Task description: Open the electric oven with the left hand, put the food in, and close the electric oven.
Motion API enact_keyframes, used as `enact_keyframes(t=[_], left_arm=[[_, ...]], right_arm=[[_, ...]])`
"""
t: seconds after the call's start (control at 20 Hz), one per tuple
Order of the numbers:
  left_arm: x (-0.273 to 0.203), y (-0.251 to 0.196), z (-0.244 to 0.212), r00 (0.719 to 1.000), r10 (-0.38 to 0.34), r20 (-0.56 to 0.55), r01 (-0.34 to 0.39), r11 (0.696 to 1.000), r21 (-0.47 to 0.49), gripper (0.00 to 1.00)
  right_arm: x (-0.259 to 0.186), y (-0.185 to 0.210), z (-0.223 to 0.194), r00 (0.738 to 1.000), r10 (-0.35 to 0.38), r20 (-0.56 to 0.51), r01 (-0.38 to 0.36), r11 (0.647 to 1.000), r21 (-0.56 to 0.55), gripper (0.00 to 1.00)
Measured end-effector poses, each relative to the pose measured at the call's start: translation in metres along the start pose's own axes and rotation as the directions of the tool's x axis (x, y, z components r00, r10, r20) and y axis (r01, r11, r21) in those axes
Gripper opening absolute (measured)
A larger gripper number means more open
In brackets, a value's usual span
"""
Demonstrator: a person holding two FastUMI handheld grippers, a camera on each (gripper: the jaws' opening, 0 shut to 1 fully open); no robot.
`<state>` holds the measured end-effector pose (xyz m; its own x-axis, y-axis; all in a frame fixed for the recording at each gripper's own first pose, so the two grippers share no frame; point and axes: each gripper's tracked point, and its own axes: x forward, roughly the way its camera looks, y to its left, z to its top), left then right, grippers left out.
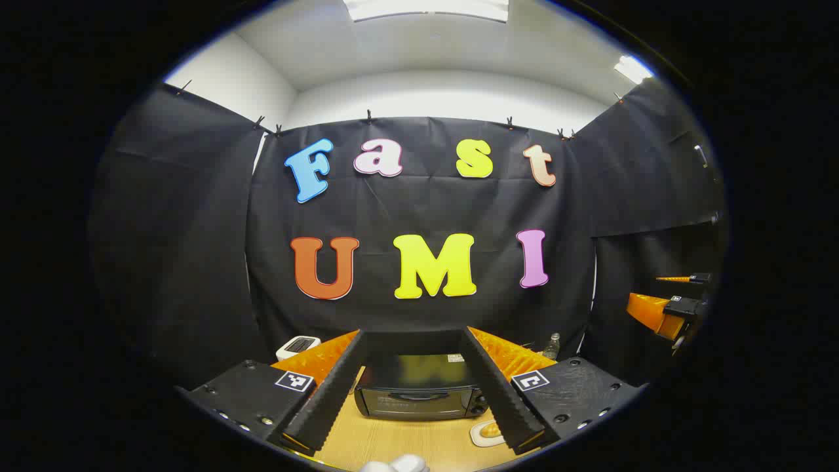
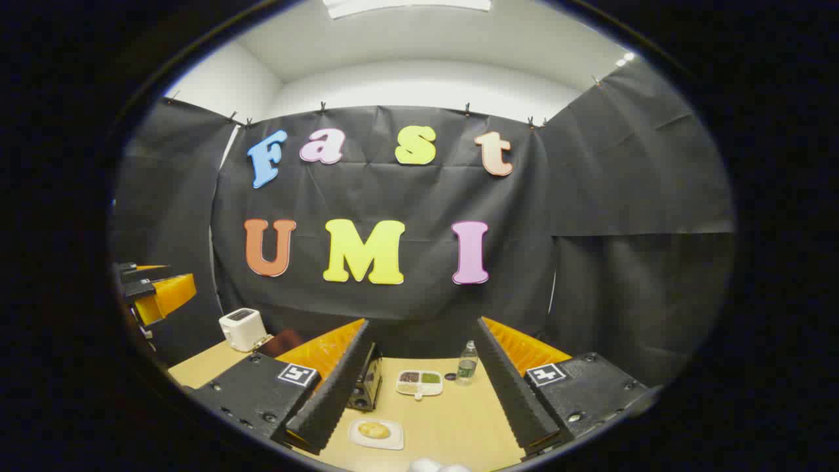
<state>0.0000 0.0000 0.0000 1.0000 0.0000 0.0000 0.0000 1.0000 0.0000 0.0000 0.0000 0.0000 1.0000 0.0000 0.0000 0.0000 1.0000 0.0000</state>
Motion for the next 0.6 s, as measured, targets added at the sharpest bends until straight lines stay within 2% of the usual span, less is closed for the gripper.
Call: enact_keyframes(t=[0.05,0.6], left_arm=[[0.0008,-0.0002,0.0003,1.000,-0.001,-0.001,0.001,1.000,-0.003,0.94],[0.0055,0.0033,-0.0016,1.000,0.009,-0.002,-0.009,1.000,0.010,0.94]], right_arm=[[0.0019,0.0001,0.0019,1.000,-0.003,0.002,0.003,1.000,0.001,0.99],[0.0078,0.0003,0.0010,1.000,-0.004,-0.001,0.004,1.000,0.005,0.99]])
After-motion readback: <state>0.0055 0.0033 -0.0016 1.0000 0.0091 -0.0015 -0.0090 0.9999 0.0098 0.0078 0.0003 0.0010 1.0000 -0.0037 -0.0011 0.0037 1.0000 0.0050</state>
